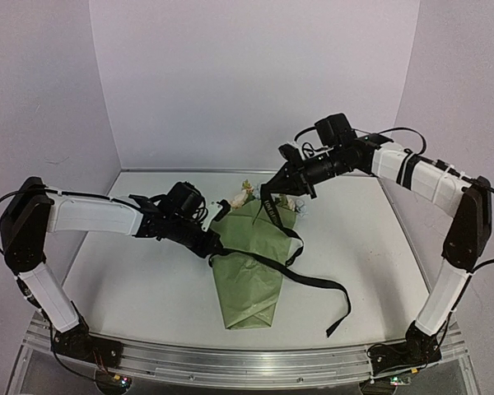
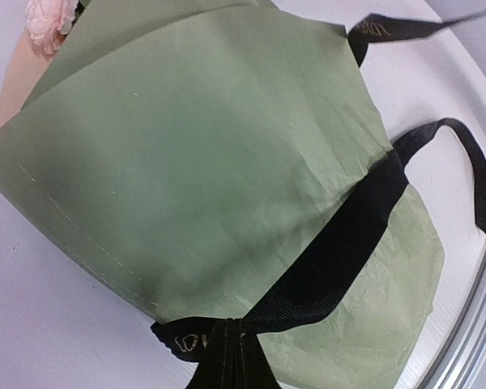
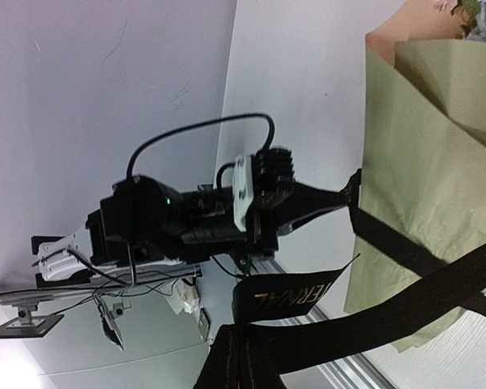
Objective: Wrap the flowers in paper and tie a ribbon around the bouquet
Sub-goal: Cross the ribbon over the folded bouquet.
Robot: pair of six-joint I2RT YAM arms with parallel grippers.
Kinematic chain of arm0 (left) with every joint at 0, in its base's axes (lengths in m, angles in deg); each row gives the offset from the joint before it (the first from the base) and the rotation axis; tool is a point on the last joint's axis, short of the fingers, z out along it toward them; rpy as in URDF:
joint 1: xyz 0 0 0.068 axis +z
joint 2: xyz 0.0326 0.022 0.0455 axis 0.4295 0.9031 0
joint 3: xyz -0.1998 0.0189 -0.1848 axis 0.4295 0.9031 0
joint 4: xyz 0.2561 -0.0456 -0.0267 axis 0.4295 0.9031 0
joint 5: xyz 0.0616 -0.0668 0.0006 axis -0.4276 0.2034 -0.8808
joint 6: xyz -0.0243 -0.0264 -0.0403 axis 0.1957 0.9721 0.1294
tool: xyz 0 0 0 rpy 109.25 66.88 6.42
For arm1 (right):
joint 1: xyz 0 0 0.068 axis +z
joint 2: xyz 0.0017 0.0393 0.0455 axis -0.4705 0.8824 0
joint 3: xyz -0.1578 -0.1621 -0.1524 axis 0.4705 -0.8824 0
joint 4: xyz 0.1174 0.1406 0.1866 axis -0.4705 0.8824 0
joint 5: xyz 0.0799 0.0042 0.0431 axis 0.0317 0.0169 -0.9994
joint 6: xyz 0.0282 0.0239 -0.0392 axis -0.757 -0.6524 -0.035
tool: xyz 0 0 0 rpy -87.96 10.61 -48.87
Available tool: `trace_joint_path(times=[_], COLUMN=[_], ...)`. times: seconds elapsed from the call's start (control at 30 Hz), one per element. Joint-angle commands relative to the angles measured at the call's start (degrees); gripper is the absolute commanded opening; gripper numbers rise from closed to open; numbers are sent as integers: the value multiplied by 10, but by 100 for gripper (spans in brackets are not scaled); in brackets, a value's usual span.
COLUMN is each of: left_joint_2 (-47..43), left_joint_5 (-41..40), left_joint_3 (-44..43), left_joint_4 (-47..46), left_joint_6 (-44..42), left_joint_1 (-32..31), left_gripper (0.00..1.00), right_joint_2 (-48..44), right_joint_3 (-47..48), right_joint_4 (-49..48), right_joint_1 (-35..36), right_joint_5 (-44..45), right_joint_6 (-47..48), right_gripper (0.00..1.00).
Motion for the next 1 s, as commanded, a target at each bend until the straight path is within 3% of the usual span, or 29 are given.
trace_joint_path(times=[0.0, 0.5, 0.97], left_joint_2=[-5, -4, -36], left_joint_5=[47, 79, 112], left_joint_3=[4, -10, 2], left_joint_4=[-64, -101, -95], left_joint_6=[21, 53, 52], left_joint_1=[18, 39, 39], left_gripper=[0, 0, 0], right_joint_2=[4, 105, 136], right_joint_3=[-19, -81, -96], right_joint_4=[-79, -106, -19], right_joint_1=[33, 95, 121], right_joint_5=[-36, 21, 244], right_joint_6=[-30, -9, 89], right_gripper=[0, 0, 0])
